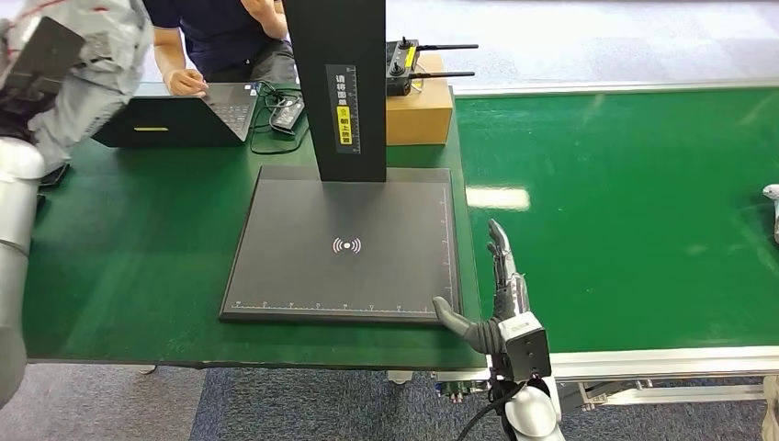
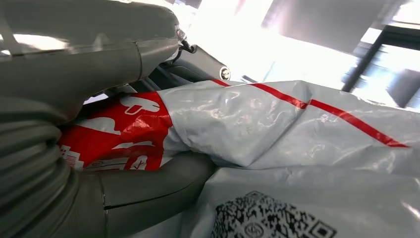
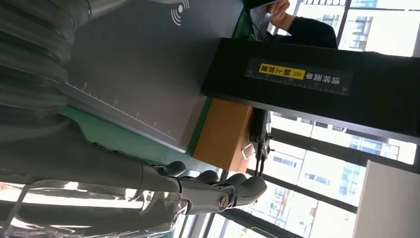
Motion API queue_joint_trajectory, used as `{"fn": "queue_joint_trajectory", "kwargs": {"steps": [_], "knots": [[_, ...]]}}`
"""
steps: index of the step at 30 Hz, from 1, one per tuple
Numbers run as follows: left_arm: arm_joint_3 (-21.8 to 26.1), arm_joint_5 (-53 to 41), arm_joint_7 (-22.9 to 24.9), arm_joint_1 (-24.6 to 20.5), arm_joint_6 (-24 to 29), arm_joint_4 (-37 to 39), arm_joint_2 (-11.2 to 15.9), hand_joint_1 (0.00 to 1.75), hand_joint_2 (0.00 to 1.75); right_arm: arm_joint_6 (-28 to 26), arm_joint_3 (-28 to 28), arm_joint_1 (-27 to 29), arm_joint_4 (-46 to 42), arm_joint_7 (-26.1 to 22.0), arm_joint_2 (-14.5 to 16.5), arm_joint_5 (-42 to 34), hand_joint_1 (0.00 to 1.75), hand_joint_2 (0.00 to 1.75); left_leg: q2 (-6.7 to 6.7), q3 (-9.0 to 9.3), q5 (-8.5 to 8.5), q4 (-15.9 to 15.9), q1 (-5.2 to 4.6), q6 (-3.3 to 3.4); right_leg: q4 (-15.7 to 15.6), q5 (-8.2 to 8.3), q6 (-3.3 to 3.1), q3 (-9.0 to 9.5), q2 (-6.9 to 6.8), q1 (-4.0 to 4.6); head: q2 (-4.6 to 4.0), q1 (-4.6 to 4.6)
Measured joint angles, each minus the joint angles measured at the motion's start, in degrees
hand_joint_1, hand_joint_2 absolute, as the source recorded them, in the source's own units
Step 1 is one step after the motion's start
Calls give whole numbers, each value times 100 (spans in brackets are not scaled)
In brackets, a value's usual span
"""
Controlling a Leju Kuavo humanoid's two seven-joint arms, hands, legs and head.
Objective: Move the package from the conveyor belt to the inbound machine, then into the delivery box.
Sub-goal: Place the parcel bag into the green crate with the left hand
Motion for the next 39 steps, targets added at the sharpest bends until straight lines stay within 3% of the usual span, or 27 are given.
{"fn": "queue_joint_trajectory", "kwargs": {"steps": [6,9,13,17,20,34,39], "knots": [[544,-451,616,-71,476,183,343,171,175,-5,-41,1,-2,0,32,25,0,175,-2,-2,0,0,0,0,-1,-1,-2,-1,-4,1,0,1],[784,-723,996,-59,701,272,445,159,175,-11,-57,1,-2,3,33,52,0,175,-2,-3,0,0,0,0,-2,-1,-2,-1,-4,0,0,1],[1015,-806,1161,-45,779,363,513,120,175,-18,-64,0,-2,18,61,99,0,175,-7,-3,0,0,0,0,-3,-1,-2,1,-9,0,0,1],[1158,-872,1201,-45,778,430,523,30,175,-45,-66,-10,-23,72,103,150,0,175,-8,-3,0,1,-1,0,-3,0,-1,2,-9,-1,0,1],[1217,-933,1237,-46,763,470,515,3,175,-67,-67,-19,-34,97,128,181,0,175,-7,-3,0,2,-1,0,-4,0,-1,1,-8,-1,0,1],[1687,-810,828,-34,426,517,427,0,175,-43,-67,-36,-33,118,144,203,0,175,-7,-1,1,2,-1,0,-4,2,-4,1,-8,0,0,1],[1832,-792,387,-45,293,506,345,0,175,-9,-69,-96,-31,133,166,208,0,175,-7,2,1,2,-1,-1,-4,2,-5,2,-9,0,0,1]]}}
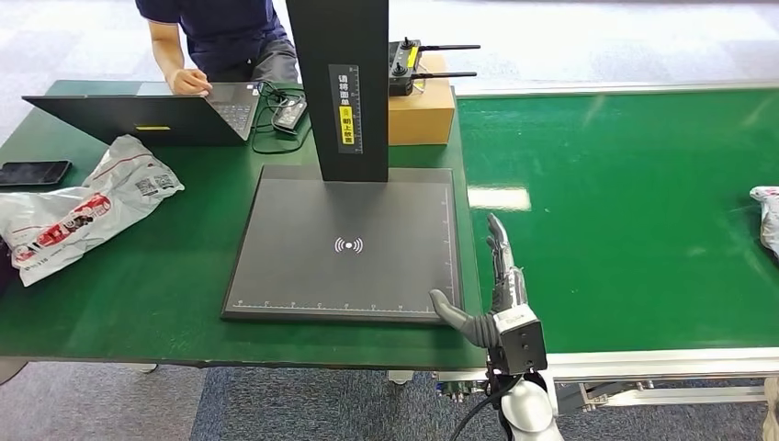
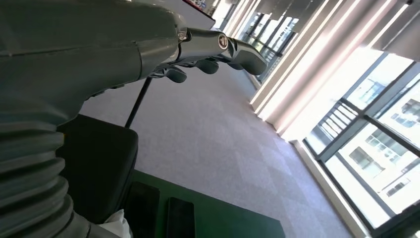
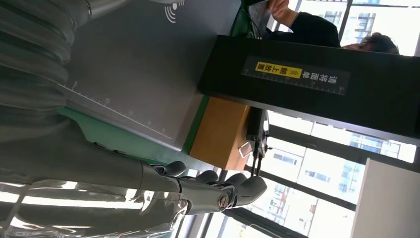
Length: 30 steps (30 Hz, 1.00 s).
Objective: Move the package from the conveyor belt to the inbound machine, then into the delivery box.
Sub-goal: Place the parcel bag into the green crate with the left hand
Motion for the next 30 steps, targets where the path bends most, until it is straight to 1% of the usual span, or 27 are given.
{"fn": "queue_joint_trajectory", "kwargs": {"steps": [2,6,8,10,13,15,18,23,26,28,30], "knots": [[63,89,-331,-4,-83,-39,-107,0,175,-8,-1,-7,4,2,4,0,0,175,-1,0,0,0,-1,0,0,0,0,1,-2,-1,0,0],[159,461,-1186,70,-357,-244,-415,0,175,-40,-3,-6,9,-1,7,-1,0,175,-2,1,0,1,-3,1,-1,1,1,4,-2,-5,0,1],[174,865,-1699,230,-635,-460,-587,0,175,-71,-7,-6,9,-3,9,-1,0,175,0,3,-1,1,-7,1,-1,2,2,5,1,-10,0,0],[163,1473,-2306,534,-1027,-819,-785,0,175,-102,-14,-8,9,-5,14,-1,0,175,1,5,-1,1,-11,2,-1,2,2,5,1,-13,0,0],[20,2308,-2944,1221,-1411,-1509,-1093,0,175,-126,-33,-9,9,-5,31,0,0,175,6,7,-3,1,-13,3,-1,1,2,5,8,-16,0,-1],[-214,2702,-3231,1820,-1413,-2031,-1278,0,175,-147,-50,-4,9,-1,35,-4,0,175,9,9,-5,0,-15,4,-2,1,2,4,12,-17,0,1],[-740,3075,-3583,2797,-1285,-2802,-1556,0,175,-191,-62,13,9,3,35,-14,0,175,9,6,-7,0,-15,5,-3,-2,4,2,11,-17,0,1],[-1440,3299,-3836,4158,-1169,-3803,-2064,0,175,-230,-68,78,9,4,34,-15,0,175,11,8,-16,-2,-19,7,-5,-6,9,2,15,-21,0,-1],[-1835,3242,-3904,4943,-1162,-4278,-2399,0,175,-254,-69,136,9,4,34,-16,0,175,8,6,-19,-2,-19,12,-6,-10,14,2,12,-21,0,1],[-2034,3236,-3937,5297,-1200,-4464,-2572,0,175,-275,-66,183,9,4,33,-17,0,175,8,5,-21,-2,-19,13,-6,-10,15,2,12,-20,0,2],[-2158,3322,-3973,5499,-1283,-4541,-2703,0,175,-291,-58,211,12,4,33,-17,0,175,8,6,-21,-2,-19,13,-7,-9,15,3,11,-20,0,1]]}}
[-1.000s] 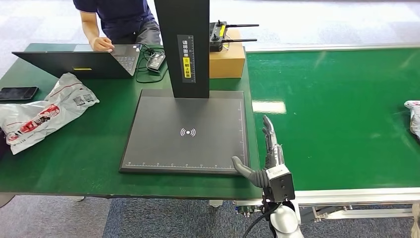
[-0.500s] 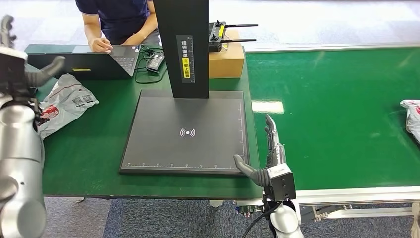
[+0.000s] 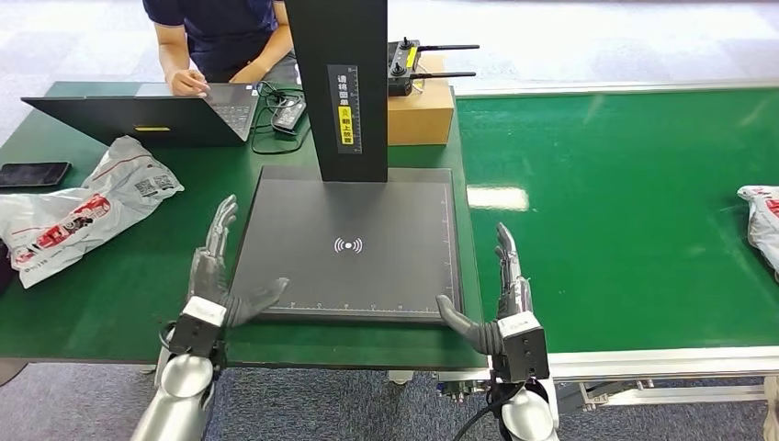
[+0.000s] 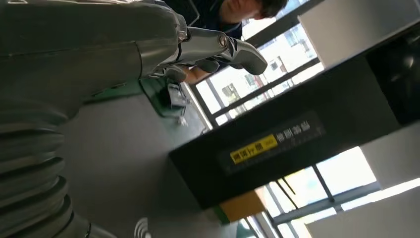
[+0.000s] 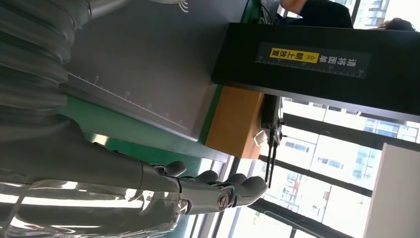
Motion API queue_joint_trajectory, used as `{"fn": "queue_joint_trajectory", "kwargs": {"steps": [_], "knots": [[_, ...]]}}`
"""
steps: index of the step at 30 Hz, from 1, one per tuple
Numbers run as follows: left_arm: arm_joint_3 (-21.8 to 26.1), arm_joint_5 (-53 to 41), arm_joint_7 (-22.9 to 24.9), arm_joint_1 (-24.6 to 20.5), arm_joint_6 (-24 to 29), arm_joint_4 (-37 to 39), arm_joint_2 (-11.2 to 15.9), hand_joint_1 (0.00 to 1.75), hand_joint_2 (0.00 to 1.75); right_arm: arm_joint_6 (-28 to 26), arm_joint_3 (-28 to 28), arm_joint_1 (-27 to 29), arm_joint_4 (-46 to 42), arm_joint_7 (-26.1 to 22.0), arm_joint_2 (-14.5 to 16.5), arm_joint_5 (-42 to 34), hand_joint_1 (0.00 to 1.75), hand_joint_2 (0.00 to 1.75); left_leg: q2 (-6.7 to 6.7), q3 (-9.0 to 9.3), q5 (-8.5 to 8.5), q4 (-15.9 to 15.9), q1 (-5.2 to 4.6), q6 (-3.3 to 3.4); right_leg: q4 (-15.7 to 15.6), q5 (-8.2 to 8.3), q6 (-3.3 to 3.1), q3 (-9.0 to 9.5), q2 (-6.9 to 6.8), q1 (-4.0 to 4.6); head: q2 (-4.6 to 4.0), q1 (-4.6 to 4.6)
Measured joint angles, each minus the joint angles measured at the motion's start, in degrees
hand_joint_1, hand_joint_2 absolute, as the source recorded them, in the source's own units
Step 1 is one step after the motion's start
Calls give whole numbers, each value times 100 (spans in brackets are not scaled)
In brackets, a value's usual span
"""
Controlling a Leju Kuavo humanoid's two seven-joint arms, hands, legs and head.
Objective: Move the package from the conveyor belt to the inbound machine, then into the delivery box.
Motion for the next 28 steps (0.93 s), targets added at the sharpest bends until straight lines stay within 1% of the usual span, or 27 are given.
{"fn": "queue_joint_trajectory", "kwargs": {"steps": [4,10,21,28], "knots": [[-221,166,-39,215,7,-34,-148,0,175,-17,23,4,43,0,0,-1,0,175,-2,2,3,0,2,-1,0,1,-1,2,-3,3,0,-1],[-443,276,-47,290,35,-67,-239,0,175,-32,42,2,111,0,-1,-14,0,175,-3,4,6,0,5,-5,3,2,-2,4,-5,6,0,-1],[-500,153,-49,470,142,-230,-342,0,175,-39,94,-8,298,-33,-4,-115,0,175,-3,2,6,0,5,-4,3,1,-2,4,-5,6,0,1],[-433,323,-48,594,137,-412,-395,0,175,-71,124,-17,405,-46,-6,-128,0,175,-3,3,6,0,6,-5,3,2,-2,4,-5,6,0,0]]}}
